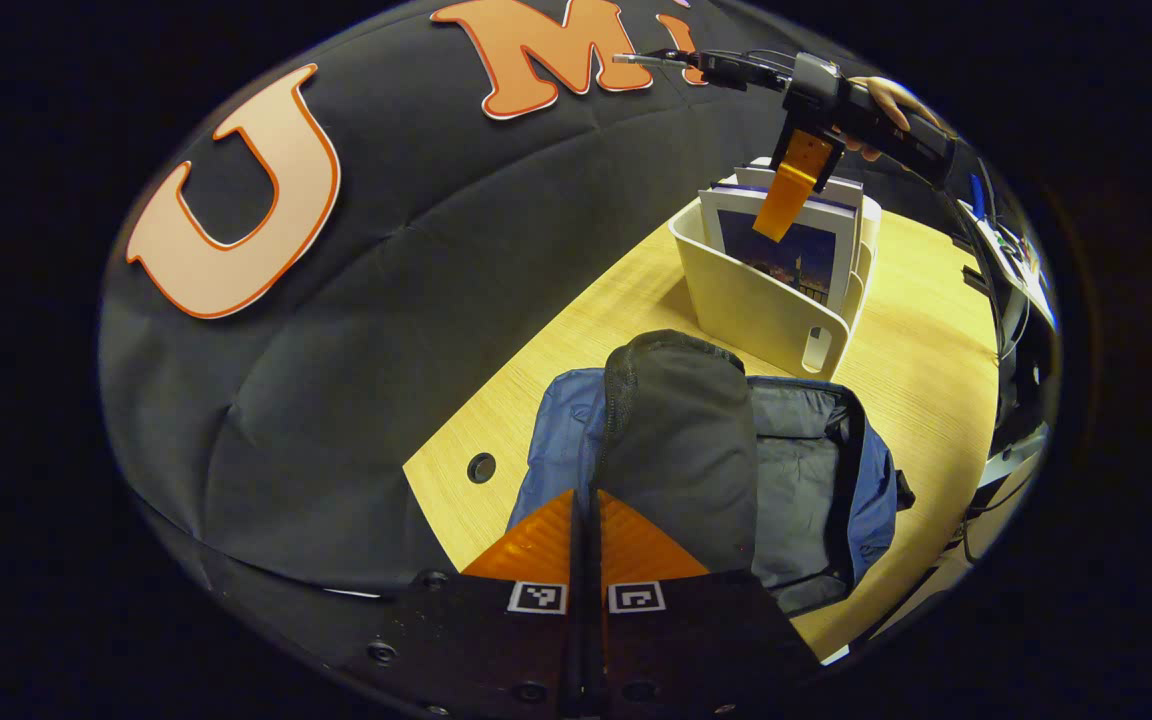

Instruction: Open the schoolbag, grab two books from the bookshelf and put them into the schoolbag.

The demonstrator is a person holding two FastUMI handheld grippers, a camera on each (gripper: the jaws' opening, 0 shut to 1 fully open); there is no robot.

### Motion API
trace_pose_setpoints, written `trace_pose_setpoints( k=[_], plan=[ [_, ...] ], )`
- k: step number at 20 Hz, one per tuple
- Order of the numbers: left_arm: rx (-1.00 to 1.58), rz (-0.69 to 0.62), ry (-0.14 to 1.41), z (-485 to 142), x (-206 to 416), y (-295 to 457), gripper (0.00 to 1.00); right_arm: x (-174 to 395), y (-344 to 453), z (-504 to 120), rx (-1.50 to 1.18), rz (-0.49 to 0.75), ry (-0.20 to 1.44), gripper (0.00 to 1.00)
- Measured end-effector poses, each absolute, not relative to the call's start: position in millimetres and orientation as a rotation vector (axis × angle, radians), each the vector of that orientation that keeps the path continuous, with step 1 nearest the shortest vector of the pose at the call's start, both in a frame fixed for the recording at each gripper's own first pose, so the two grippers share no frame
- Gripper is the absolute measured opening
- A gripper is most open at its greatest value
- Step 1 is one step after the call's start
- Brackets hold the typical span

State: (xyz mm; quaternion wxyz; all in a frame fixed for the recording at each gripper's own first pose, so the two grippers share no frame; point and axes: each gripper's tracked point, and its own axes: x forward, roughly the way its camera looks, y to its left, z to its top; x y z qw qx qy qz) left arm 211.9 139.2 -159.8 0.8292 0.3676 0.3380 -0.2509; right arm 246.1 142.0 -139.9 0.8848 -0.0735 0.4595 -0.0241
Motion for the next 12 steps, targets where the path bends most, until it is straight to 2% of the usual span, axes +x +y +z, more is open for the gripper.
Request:
trace_pose_setpoints(
  k=[2,3,6,10,11,12],
  plan=[
    [0.777,-0.529,0.723,-161.2,211.0,139.6,0.01,244.1,136.0,-143.8,-0.169,-0.072,0.973,0.97],
    [0.775,-0.528,0.723,-161.0,210.8,139.0,0.01,245.7,133.7,-148.4,-0.175,-0.083,0.980,0.91],
    [0.776,-0.530,0.723,-160.7,208.1,136.1,0.01,244.7,131.7,-147.9,-0.178,-0.107,0.982,0.33],
    [0.776,-0.531,0.723,-159.3,208.1,135.2,0.01,243.6,132.9,-144.3,-0.176,-0.109,0.971,0.29],
    [0.774,-0.530,0.723,-159.7,206.7,136.2,0.01,243.1,135.8,-142.0,-0.164,-0.102,0.962,0.19],
    [0.773,-0.530,0.725,-159.6,206.1,136.3,0.01,241.8,138.3,-136.5,-0.146,-0.095,0.953,0.29]
  ],
)
